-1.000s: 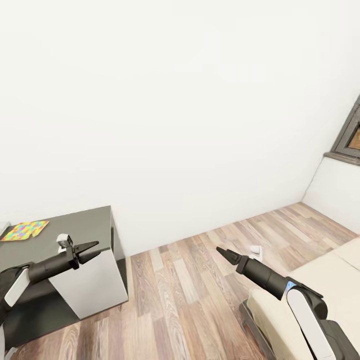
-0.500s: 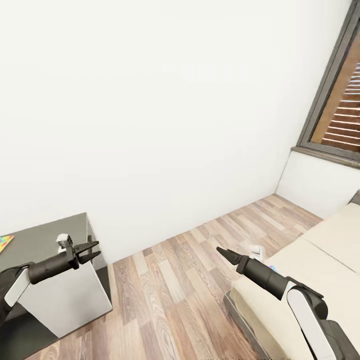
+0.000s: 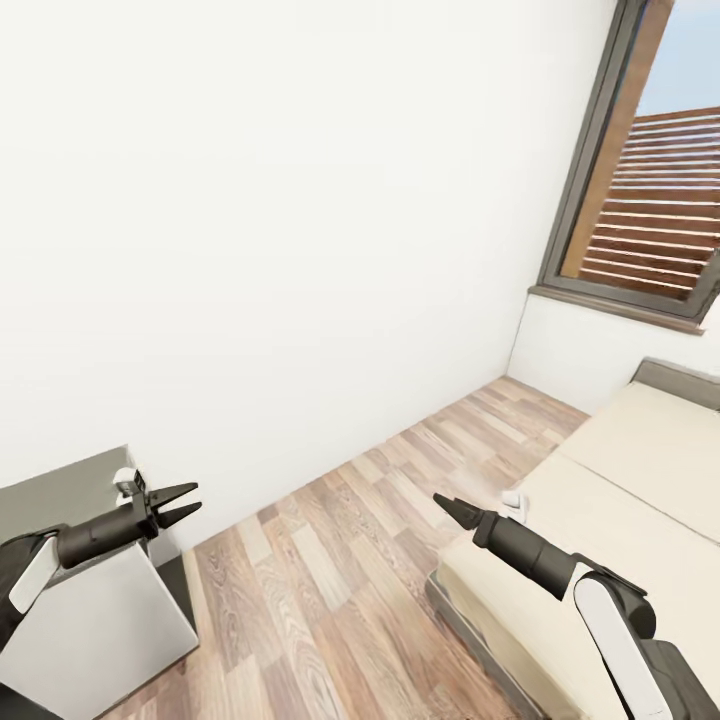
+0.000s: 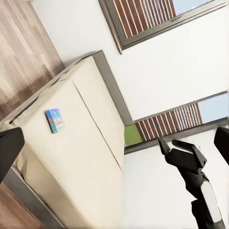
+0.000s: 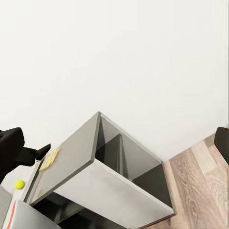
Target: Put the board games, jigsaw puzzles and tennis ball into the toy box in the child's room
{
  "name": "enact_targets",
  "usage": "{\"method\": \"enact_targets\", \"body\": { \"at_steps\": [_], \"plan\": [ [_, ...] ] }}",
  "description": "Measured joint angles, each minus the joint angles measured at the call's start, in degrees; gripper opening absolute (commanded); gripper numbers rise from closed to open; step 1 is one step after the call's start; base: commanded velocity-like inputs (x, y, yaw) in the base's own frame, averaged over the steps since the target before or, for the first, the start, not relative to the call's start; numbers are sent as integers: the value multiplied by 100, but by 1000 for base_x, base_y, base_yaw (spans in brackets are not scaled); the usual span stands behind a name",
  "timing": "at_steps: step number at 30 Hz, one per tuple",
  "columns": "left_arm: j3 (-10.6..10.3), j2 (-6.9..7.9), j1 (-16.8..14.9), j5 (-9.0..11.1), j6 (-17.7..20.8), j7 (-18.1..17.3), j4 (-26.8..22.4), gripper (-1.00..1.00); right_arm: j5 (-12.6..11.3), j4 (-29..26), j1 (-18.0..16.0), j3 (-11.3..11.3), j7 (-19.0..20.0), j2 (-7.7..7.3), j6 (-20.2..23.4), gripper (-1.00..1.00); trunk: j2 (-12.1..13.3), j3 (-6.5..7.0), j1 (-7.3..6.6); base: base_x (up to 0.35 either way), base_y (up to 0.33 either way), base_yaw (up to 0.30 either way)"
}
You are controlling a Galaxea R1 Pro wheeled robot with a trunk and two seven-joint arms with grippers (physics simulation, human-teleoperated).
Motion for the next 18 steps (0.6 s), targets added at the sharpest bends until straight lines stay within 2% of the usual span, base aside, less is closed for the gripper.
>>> {"method": "enact_targets", "body": {
  "at_steps": [11, 18],
  "plan": [
    [1, 0, 0, -2, 0, 1, -3, 100, 0, 6, 0, 2, -7, 1, -5, 100, 0, 22, 0, 1, 185, -285],
    [-4, 0, 0, -3, -5, 4, -3, 100, -1, 6, 0, -6, -7, -6, -9, 100, 0, 38, -1, 62, 207, -285]
  ]
}}
